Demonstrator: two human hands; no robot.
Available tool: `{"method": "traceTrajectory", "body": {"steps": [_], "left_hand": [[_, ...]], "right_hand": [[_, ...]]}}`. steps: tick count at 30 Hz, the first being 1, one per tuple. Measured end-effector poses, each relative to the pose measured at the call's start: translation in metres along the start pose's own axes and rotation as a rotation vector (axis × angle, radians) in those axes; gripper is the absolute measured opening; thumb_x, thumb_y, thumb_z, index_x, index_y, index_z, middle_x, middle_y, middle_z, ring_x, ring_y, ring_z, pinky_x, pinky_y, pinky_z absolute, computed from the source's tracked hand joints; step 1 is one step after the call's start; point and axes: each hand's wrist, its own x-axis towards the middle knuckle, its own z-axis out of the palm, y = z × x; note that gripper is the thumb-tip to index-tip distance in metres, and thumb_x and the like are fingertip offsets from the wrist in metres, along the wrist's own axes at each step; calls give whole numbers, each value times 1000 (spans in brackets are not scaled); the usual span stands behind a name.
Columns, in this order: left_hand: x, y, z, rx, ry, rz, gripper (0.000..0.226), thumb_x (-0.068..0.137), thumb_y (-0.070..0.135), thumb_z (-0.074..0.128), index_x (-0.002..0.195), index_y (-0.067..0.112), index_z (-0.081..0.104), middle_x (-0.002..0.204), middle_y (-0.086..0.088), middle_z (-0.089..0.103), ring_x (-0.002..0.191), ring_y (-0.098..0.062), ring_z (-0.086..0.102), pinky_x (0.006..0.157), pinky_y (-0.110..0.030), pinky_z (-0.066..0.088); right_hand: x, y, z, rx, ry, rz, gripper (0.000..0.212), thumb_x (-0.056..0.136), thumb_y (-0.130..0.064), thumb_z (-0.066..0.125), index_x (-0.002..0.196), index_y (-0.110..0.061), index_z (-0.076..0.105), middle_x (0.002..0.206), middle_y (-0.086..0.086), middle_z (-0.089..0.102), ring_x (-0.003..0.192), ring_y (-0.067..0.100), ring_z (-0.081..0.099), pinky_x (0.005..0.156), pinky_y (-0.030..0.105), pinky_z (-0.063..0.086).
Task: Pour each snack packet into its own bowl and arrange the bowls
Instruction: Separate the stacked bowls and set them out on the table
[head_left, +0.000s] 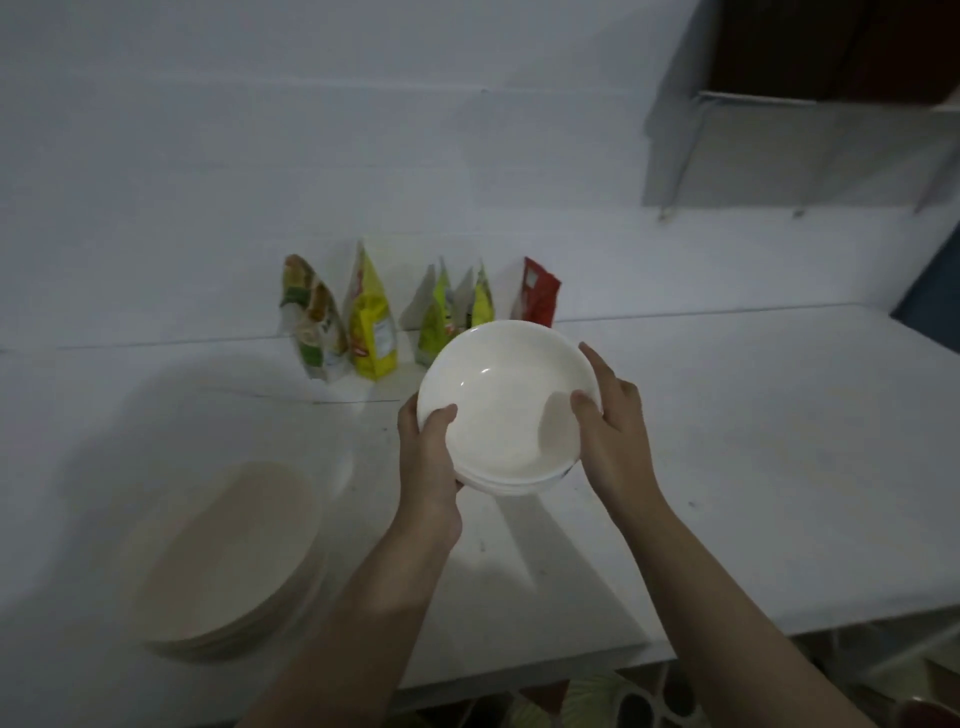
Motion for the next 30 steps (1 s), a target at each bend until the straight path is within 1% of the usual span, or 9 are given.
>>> {"method": "traceTrajectory", "body": {"steps": [3,6,8,10,11,17,22,27,30], "left_hand": [[10,-24,30,42,-4,-66,31,95,31,49,126,34,48,113,4,61,101,-19,59,92,-48,51],[21,-48,53,85,10,-104,36,97,33,47,132,31,43,110,4,57,97,-19,56,93,-49,50],[29,-64,65,92,48,-134,42,97,34,48,138,29,40,118,-2,55,101,-24,54,96,-50,48],[35,-79,76,85,91,-160,43,97,34,47,139,27,38,123,-5,52,106,-27,52,93,-48,48],[37,-86,81,71,109,-174,43,97,33,47,139,27,38,123,-5,52,107,-28,52,89,-45,48],[48,-115,107,44,152,-208,43,99,36,43,141,26,36,122,-4,50,105,-26,51,82,-41,44],[57,-131,122,56,183,-211,45,97,39,45,140,28,36,127,-5,51,109,-29,52,92,-48,46],[61,-142,129,67,212,-197,47,98,39,45,142,26,36,123,-7,50,106,-30,52,84,-43,46],[61,-146,130,79,220,-196,47,97,38,46,141,26,38,124,-6,52,103,-29,53,72,-37,48]], "right_hand": [[15,17,-33,11,71,55,45,101,-26,41,142,-45,42,125,-3,41,104,7,50,101,41,43],[30,37,-63,50,117,109,43,100,-32,39,140,-48,42,132,-3,41,107,11,52,100,48,47],[43,55,-83,134,175,205,42,99,-35,38,139,-48,42,137,-2,44,112,23,53,84,46,54],[57,76,-105,225,221,320,42,101,-31,38,141,-43,41,136,0,47,109,25,55,65,34,53],[65,88,-116,285,241,376,42,101,-28,38,141,-40,41,134,1,48,108,28,55,61,32,52],[113,165,-148,512,317,643,63,87,3,49,145,-16,35,139,16,41,97,36,57,57,38,60],[146,207,-151,485,333,674,73,80,6,61,146,-2,33,140,24,43,114,46,54,44,29,56],[164,218,-145,589,318,633,67,91,-10,62,149,-11,29,137,21,48,106,39,61,71,41,58],[151,208,-138,635,323,691,59,96,-9,53,150,-17,29,127,14,48,101,34,60,74,38,56]]}}
